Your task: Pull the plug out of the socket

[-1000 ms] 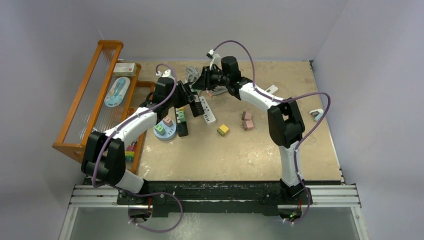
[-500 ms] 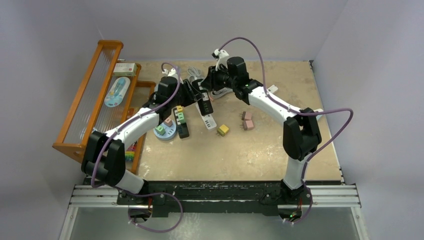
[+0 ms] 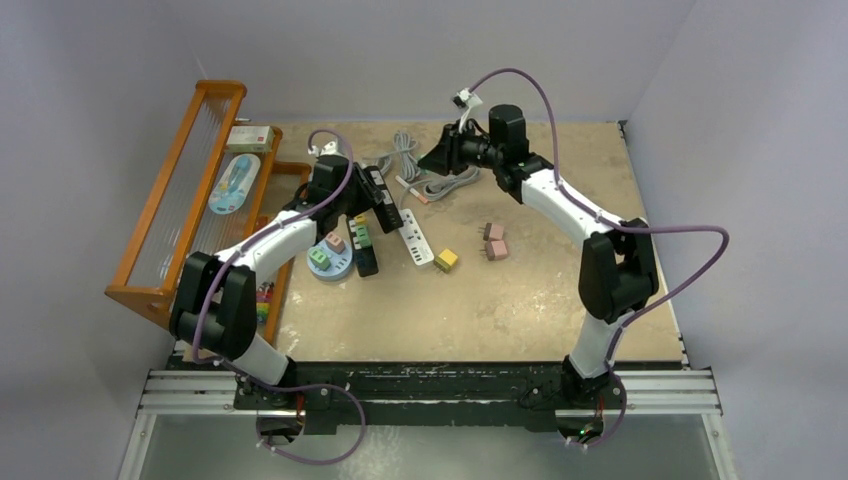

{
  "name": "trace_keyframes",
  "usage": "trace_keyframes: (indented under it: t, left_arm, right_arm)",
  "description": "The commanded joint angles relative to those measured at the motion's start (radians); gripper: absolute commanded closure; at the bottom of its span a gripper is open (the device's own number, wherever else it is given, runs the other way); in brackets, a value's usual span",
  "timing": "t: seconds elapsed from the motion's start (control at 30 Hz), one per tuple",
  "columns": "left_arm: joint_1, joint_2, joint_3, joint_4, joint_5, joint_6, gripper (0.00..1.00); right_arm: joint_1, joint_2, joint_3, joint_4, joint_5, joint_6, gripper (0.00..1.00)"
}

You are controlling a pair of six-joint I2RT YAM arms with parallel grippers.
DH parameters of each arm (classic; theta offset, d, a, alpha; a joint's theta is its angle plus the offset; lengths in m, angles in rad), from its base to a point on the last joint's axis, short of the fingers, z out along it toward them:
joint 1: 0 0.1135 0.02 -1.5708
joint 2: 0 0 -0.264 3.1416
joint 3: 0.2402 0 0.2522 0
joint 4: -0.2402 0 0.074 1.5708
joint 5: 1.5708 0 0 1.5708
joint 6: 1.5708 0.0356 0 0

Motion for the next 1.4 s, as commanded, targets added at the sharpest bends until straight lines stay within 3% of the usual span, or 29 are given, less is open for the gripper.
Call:
trace_keyframes:
  t: [0.0,0.13,0.27,0.77,1.37]
  left_arm:
    - [-0.005,-0.004,0.031,0.051,-0.032,0.011,1.00]
    - [-0.005,0.000,0.037,0.054,-0.035,0.021,1.00]
    - [-0.005,0.012,0.048,0.057,-0.035,0.027,1.00]
    - [-0.008,0.090,0.160,0.054,-0.033,0.031,1.00]
    - [-0.051,0.268,0.381,0.084,-0.010,-0.017,1.00]
  right_arm:
    - [0.017,-0.079,0.039,-0.047,0.110,-0.078,1.00]
    - [0.016,-0.124,0.015,-0.070,0.232,-0.110,1.00]
    - [0.013,-0.158,-0.025,-0.062,0.258,-0.101,1.00]
    - [-0.158,-0.263,-0.290,0.149,0.010,0.075,1.00]
    - [-0.172,-0.318,-0.408,0.153,0.080,0.086,1.00]
